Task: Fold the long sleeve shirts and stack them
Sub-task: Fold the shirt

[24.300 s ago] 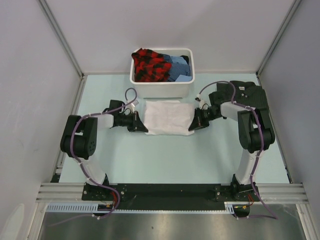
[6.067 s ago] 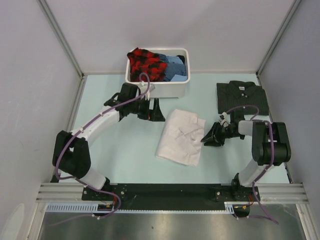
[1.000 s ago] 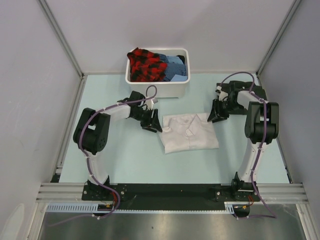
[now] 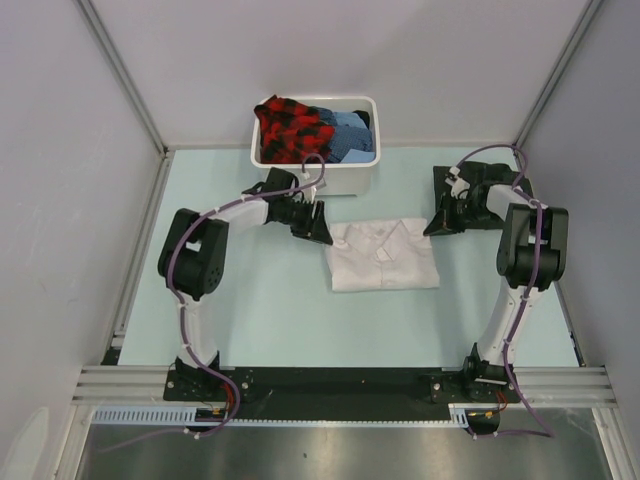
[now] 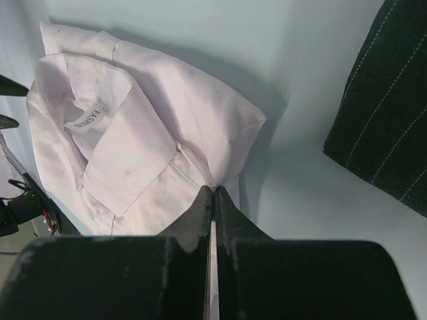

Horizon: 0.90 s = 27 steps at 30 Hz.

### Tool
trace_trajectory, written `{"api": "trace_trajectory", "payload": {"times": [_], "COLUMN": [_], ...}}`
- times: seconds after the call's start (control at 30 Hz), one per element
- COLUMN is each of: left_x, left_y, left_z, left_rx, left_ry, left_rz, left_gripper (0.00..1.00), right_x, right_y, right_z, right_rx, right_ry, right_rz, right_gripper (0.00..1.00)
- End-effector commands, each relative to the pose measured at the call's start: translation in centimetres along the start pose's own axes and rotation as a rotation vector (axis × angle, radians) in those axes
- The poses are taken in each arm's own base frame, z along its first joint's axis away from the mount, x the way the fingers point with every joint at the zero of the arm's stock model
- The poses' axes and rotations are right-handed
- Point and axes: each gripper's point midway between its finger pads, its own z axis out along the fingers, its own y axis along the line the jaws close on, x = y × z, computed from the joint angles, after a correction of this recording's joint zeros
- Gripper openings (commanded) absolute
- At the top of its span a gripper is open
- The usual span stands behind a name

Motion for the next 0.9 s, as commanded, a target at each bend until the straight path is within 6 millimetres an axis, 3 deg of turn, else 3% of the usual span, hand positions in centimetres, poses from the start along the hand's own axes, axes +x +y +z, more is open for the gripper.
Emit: {"api": "trace_trajectory", "payload": {"times": [0.0,0.2,0.27,0.5,0.7,0.8,0.87], "left_x": [-1.2,-0.3,-0.1,-1.7,-4.0,-3.9,-3.3], "left_y": [-0.9,-0.2,0.0,-1.8,-5.6,-6.5,-5.8], "left_z": [-2.2,-0.8,-0.1,1.7,-0.4,-1.0,-0.8], "left_rx": [-0.029,-0.045,-0.044,0.102,0.182,0.179,0.157], "left_ry": [-0.087,-0.068,-0.056,-0.062,-0.126,-0.144,-0.133], "left_rz": [-0.013,-0.188,-0.207,-0.259,-0.065,0.05,0.056], "left_gripper": [0.55,0.64,0.64,0.57,0.13,0.0,0.0], "right_x": [-1.5,-1.4,-1.4,-1.5,-1.8,-1.7,-1.6], "right_y": [1.7,1.8,2.1,3.5,4.1,3.7,2.6], "right_z": [-1.7,-1.5,-1.6,-1.8,-3.2,-3.8,-3.4], "right_rx": [-0.01,-0.009,-0.018,-0.058,-0.061,-0.038,-0.009], "right_ry": [-0.061,-0.052,-0.05,-0.054,-0.063,-0.072,-0.065], "right_rz": [-0.074,-0.066,-0.067,-0.078,-0.11,-0.138,-0.139], "right_gripper": [0.0,0.0,0.0,0.0,0.0,0.0,0.0]}}
